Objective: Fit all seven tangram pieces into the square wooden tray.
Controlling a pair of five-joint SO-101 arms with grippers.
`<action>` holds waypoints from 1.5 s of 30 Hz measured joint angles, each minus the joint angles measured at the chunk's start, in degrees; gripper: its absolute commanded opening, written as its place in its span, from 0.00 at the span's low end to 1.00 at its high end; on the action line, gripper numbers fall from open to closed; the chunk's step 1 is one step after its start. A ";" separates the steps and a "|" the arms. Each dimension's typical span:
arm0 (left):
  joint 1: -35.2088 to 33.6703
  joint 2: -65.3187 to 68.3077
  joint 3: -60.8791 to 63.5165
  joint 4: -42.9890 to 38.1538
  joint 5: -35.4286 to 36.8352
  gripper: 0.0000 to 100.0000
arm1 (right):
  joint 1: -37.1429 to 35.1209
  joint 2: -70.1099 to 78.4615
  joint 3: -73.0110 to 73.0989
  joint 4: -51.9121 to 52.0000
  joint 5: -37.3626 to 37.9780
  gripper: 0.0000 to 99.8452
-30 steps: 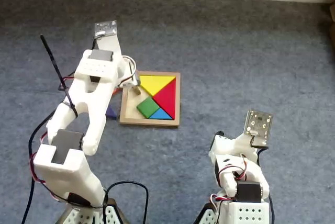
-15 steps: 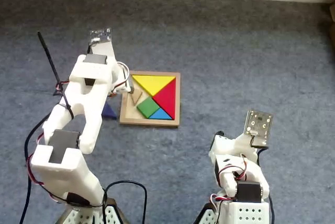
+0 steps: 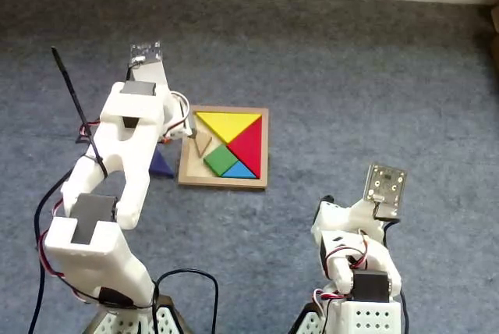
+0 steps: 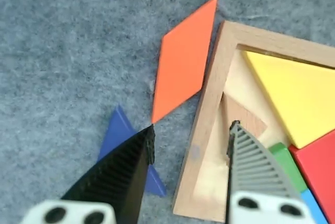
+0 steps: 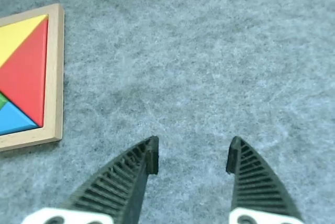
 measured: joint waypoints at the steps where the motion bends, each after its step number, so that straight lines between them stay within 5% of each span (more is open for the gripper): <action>1: 0.00 0.00 0.00 -0.44 0.00 0.23 | 0.00 0.00 0.00 0.00 0.00 0.22; 8: 0.97 7.03 -4.13 -1.67 -5.10 0.23 | 0.00 0.00 0.00 0.00 0.00 0.22; 30: 8.00 6.86 -10.46 6.07 -5.71 0.23 | 0.70 0.00 0.00 0.00 0.00 0.22; 38: 0.70 0.97 -11.08 6.95 -7.82 0.23 | 1.23 0.00 0.00 0.00 0.00 0.22; 45: -6.33 0.88 -7.30 -2.02 -10.99 0.23 | 1.41 0.00 0.00 0.00 0.00 0.22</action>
